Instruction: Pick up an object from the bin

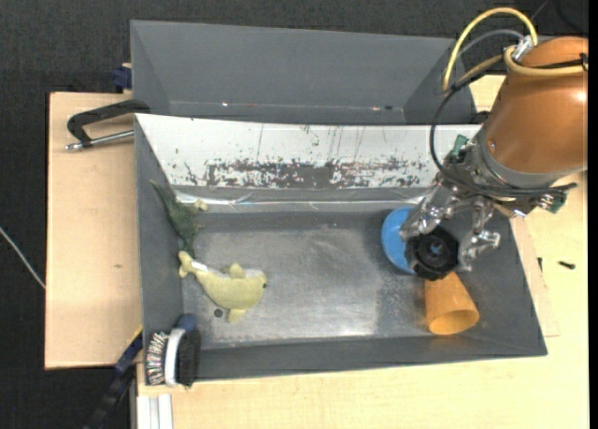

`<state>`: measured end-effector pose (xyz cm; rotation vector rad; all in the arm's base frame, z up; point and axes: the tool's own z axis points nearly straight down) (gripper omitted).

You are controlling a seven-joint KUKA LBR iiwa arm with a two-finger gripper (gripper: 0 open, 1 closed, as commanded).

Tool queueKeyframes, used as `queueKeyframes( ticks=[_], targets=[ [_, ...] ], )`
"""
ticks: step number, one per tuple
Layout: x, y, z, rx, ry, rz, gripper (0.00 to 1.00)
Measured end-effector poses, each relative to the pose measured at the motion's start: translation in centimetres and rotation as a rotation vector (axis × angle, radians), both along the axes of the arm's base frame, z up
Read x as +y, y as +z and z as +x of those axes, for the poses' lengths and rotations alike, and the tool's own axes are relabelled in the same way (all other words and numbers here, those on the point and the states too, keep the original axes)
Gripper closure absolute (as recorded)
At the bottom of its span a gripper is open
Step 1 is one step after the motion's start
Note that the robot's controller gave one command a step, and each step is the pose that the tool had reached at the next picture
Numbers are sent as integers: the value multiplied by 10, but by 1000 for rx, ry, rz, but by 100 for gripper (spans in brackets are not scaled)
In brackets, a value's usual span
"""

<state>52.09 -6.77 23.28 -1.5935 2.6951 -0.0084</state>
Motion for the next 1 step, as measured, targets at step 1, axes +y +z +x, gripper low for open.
queueKeyframes(
  ticks=[1],
  targets=[
    [2,-28,61,6,300,0,100]
  ],
)
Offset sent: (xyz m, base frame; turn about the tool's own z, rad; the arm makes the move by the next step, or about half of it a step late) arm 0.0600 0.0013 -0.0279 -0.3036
